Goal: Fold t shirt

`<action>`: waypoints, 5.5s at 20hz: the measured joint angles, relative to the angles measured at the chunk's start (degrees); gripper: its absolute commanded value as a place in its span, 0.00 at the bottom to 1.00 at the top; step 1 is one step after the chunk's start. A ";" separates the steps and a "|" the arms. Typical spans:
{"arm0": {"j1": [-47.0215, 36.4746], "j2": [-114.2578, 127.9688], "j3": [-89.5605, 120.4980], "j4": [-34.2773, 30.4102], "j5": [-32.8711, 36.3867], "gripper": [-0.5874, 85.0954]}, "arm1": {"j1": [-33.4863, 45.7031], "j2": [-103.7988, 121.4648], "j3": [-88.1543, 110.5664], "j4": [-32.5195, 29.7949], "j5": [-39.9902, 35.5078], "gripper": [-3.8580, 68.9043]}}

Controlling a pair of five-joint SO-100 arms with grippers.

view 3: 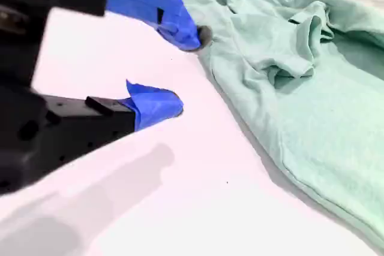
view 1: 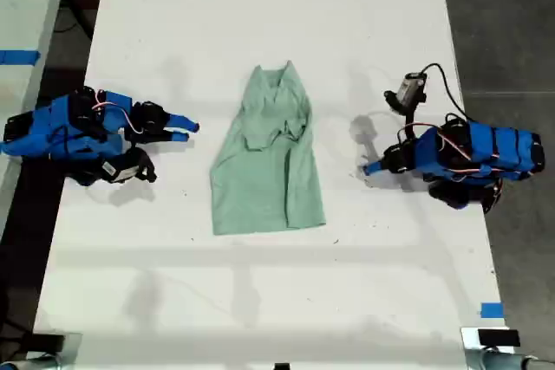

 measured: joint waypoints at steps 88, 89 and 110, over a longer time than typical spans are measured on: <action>8.44 -53.44 -49.75 10.63 -11.78 0.05 | -0.70 0.00 0.00 0.00 0.00 0.11; 7.65 -41.75 -39.99 9.14 -10.37 0.05 | -0.70 0.00 0.00 0.00 0.00 0.11; 6.24 0.00 -0.18 0.09 0.18 0.24 | -0.88 0.00 0.00 0.00 0.00 0.12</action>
